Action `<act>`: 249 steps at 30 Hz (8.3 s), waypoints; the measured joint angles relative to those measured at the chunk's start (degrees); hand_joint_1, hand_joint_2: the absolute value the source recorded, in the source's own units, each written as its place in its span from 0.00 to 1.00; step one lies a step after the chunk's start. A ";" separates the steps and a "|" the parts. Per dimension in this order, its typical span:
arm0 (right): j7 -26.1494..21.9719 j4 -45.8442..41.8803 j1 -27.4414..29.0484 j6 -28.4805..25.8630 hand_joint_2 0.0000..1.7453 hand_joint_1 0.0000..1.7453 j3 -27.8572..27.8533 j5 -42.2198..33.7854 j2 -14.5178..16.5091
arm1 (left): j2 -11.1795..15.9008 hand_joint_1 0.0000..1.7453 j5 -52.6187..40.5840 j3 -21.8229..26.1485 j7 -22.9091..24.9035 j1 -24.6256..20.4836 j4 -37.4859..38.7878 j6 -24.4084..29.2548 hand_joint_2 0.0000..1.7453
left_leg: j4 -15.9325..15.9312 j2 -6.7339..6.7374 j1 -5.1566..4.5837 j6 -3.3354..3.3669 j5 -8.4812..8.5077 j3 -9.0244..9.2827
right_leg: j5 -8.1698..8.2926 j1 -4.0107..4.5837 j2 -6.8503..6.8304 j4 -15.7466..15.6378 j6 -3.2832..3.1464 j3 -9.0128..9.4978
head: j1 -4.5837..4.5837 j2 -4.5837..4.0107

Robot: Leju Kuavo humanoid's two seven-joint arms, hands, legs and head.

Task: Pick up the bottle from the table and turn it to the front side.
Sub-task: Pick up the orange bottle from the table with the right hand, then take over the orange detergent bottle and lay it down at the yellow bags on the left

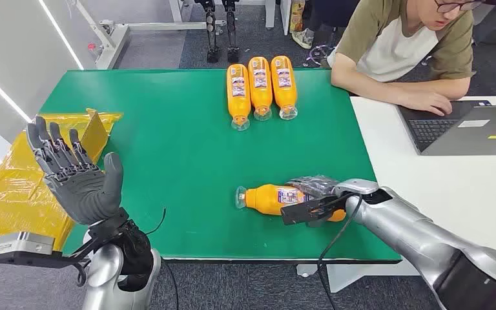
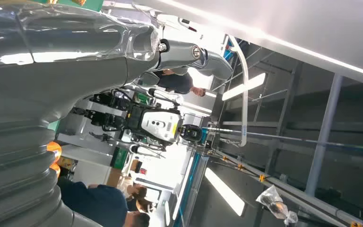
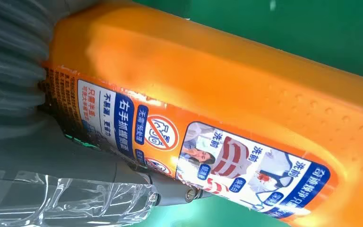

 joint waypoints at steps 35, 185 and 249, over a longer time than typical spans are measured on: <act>-9.69 -11.69 21.64 -53.09 1.00 1.00 -25.06 0.44 13.92 | -0.19 0.00 0.80 -2.48 0.00 -0.84 7.55 -8.12 1.00 | -0.04 -0.01 0.00 0.15 0.04 0.01 | 0.02 0.00 0.05 -0.19 0.33 0.14 | 0.02 0.00; -21.43 -40.93 47.19 -55.84 1.00 0.00 -35.22 -3.96 23.58 | 11.95 1.00 -55.92 2.52 25.97 -32.60 50.69 15.15 1.00 | -0.04 0.24 0.00 0.08 0.03 -0.26 | 0.04 0.01 0.31 -0.10 0.24 -0.27 | 0.00 0.00; -20.64 -39.54 47.09 -51.18 1.00 0.00 -36.01 -4.64 23.79 | 17.81 0.00 -43.63 9.54 3.84 -28.77 63.23 -43.73 1.00 | -0.14 0.15 0.03 -0.15 0.19 -0.18 | 0.12 0.01 0.16 -0.08 0.07 -0.26 | 0.01 0.00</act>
